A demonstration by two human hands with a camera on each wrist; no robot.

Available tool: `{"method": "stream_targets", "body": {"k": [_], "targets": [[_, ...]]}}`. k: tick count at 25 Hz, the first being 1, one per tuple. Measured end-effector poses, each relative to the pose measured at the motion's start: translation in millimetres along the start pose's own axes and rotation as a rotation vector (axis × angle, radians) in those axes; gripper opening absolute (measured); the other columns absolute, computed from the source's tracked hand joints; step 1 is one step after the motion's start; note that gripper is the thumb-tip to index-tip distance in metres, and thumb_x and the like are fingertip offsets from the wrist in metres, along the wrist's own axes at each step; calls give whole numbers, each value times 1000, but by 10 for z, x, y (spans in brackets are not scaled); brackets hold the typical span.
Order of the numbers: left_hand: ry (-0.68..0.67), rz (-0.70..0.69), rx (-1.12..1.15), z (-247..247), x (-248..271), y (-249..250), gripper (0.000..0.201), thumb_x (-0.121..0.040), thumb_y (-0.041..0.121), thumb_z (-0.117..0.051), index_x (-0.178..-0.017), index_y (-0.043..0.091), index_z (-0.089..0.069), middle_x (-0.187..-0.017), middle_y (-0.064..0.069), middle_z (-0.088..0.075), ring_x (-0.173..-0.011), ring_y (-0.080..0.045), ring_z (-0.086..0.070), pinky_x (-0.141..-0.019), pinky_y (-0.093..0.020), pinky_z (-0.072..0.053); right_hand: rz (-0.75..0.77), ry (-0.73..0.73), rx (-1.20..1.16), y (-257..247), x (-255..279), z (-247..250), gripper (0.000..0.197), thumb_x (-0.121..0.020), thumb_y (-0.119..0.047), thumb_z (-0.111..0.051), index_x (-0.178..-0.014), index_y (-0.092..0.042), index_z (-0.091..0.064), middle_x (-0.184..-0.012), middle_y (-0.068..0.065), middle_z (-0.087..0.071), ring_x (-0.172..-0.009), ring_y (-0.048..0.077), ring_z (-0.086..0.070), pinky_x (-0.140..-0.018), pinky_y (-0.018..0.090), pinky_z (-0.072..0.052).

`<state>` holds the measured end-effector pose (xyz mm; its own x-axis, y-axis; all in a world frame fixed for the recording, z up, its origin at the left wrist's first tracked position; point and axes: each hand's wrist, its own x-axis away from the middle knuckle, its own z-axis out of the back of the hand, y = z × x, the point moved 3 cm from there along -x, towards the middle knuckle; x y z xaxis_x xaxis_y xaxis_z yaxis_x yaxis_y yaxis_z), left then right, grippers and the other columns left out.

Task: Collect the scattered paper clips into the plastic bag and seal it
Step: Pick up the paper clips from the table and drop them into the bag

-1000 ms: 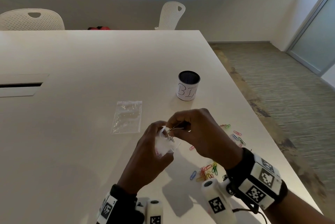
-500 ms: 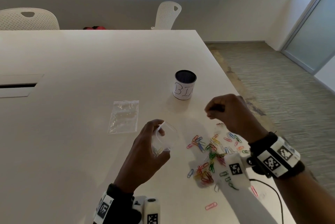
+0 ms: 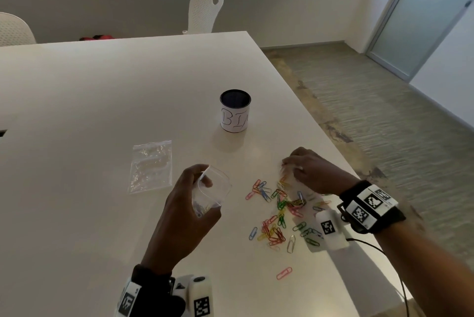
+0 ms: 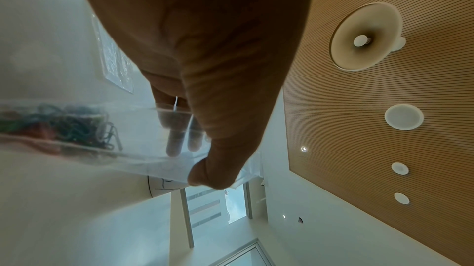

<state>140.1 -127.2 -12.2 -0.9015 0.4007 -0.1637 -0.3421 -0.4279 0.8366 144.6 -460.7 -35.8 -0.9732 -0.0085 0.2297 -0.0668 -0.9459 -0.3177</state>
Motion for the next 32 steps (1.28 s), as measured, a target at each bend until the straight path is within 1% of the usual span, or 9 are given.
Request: {"method": "stream_targets", "body": {"k": [2, 5, 7, 11, 14, 21, 24, 28, 32], "targets": [[-5, -5, -3, -3, 0, -3, 70, -81, 13, -82, -137, 31, -44, -117, 12, -59, -97, -8, -63, -73, -29, -61, 29, -70, -18, -186, 109, 2, 40, -102, -30, -58, -141, -20, -58, -141, 1, -49, -132, 21, -46, -107, 30, -39], [-5, 2, 7, -4, 1, -14, 71, -81, 12, -83, -136, 33, -45, -117, 13, -59, -101, -6, -62, -72, -18, -59, 31, -148, -27, -398, 285, 7, 69, -83, -53, -78, -142, -26, -54, -137, -8, -45, -125, 13, -47, -105, 32, -48], [-7, 1, 14, -14, 2, -21, 71, -80, 11, -83, -135, 35, -45, -117, 13, -59, -102, -6, -61, -71, -13, -56, 37, -144, 2, -477, 342, -19, 73, -77, -50, -84, -140, -27, -55, -135, -8, -47, -121, 14, -51, -102, 32, -52], [0, 1, 18, -10, 6, -12, 71, -80, 10, -82, -135, 35, -45, -116, 14, -59, -102, -5, -61, -72, -18, -58, 47, -53, -3, -610, 332, -80, 41, -88, -34, -78, -125, -26, -65, -127, -2, -55, -109, 19, -64, -92, 33, -58], [-2, -7, 20, -6, 2, -1, 69, -80, 11, -82, -135, 33, -45, -116, 14, -58, -103, -6, -61, -72, -19, -59, 70, -11, 16, -703, 308, -134, 27, -92, -25, -74, -119, -24, -68, -125, -2, -58, -102, 17, -64, -83, 24, -50], [-7, -6, 23, -9, -3, -5, 70, -80, 10, -82, -137, 30, -46, -117, 11, -59, -106, -9, -61, -71, -6, -51, 153, 82, 78, -851, 228, -231, 21, -98, -11, -61, -115, -18, -70, -111, 2, -65, -90, 17, -66, -75, 22, -50], [-6, -19, 20, -8, 3, 0, 69, -80, 10, -82, -135, 31, -45, -117, 10, -59, -107, -8, -61, -72, -9, -54, 161, 93, 32, -834, 200, -183, 14, -97, -10, -64, -106, -17, -73, -104, 2, -69, -84, 13, -65, -72, 18, -49], [13, -17, 34, -1, 9, 32, 66, -81, 9, -80, -132, 34, -46, -115, 11, -60, -93, -12, -60, -73, -25, -57, 130, 176, -207, -726, 210, -51, 10, -87, -10, -79, -96, -15, -80, -91, -2, -78, -78, 7, -72, -76, 20, -59], [5, -20, 22, -19, -1, 7, 68, -80, 11, -80, -133, 35, -45, -115, 14, -58, -103, -9, -60, -77, -27, -58, 29, 207, -757, -795, 343, 131, 14, -83, -8, -84, -96, -12, -80, -86, 4, -82, -83, 14, -79, -81, 21, -62]]}}
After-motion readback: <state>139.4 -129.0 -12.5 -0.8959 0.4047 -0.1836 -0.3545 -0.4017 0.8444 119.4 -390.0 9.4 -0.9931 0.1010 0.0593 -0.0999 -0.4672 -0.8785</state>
